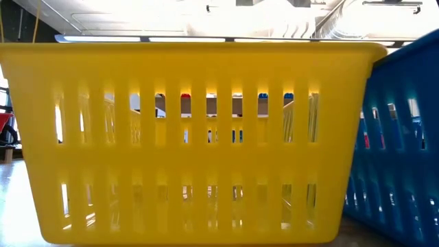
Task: Stack baskets on shelf by color
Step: Put the lower middle yellow bin on the shelf
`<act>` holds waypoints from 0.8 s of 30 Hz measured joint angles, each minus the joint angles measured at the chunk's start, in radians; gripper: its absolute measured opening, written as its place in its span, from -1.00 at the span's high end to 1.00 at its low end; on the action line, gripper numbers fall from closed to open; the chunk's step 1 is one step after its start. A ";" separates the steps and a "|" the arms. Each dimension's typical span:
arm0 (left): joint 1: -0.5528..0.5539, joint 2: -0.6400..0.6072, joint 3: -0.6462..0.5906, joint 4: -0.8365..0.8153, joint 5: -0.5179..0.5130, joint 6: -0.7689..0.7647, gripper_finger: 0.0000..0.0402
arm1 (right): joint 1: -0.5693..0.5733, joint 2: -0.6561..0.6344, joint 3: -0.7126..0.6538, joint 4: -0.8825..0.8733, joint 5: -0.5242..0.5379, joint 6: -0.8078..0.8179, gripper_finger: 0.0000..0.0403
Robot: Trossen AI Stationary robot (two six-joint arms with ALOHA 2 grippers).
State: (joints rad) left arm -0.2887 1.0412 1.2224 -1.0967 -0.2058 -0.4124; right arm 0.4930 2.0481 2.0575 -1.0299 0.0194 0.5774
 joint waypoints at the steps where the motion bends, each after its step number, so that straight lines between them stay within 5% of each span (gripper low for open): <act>1: -0.003 0.000 -0.001 -0.004 0.000 -0.004 0.27 | 0.006 0.012 0.000 0.006 -0.007 0.001 0.38; 24: -0.047 0.000 0.000 -0.006 -0.023 -0.023 0.27 | 0.070 0.256 0.000 0.222 -0.108 0.012 0.38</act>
State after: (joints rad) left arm -0.3359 1.0412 1.2221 -1.1027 -0.2283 -0.4351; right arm 0.5628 2.3043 2.0577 -0.8082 -0.0891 0.5893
